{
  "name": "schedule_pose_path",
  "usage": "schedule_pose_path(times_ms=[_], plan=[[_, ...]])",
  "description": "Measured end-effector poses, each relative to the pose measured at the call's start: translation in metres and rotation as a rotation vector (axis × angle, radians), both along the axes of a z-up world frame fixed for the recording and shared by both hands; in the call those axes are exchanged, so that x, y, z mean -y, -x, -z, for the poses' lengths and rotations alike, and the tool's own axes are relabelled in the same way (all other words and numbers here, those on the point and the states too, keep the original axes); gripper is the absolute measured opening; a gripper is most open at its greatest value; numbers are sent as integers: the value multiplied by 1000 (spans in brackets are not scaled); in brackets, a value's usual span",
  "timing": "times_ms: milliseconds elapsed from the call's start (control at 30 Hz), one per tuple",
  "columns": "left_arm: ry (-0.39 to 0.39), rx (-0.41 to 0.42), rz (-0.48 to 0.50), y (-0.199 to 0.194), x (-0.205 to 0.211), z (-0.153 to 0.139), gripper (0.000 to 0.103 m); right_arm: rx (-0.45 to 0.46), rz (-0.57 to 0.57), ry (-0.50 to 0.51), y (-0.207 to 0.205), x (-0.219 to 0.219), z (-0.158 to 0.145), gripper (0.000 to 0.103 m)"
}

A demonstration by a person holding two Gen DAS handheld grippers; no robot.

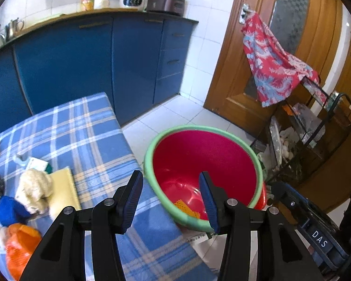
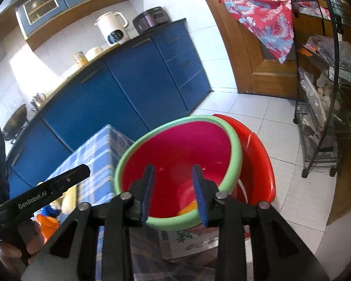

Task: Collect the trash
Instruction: 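Open both tools to drop the foam nets into the bucket, then move both open tools back over the table items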

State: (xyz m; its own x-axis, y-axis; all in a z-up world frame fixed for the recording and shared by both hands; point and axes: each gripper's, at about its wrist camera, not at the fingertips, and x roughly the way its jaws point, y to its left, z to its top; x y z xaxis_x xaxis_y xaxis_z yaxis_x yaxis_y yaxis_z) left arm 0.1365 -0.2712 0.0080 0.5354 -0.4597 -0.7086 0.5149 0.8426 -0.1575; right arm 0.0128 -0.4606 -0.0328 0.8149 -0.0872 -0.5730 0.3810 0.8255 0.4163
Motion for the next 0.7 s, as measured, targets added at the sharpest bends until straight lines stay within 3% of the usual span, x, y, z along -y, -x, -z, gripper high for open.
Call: schedule_pose_path(times_ms=[200, 433, 700], plan=[[16, 41, -31, 19, -28, -23, 55, 33, -25, 18, 11, -20, -19, 44], [40, 98, -105, 41, -72, -44, 56, 60, -79, 27, 19, -48, -40, 44], [50, 109, -189, 54, -119, -55, 56, 91, -140, 44, 23, -85, -55, 44]])
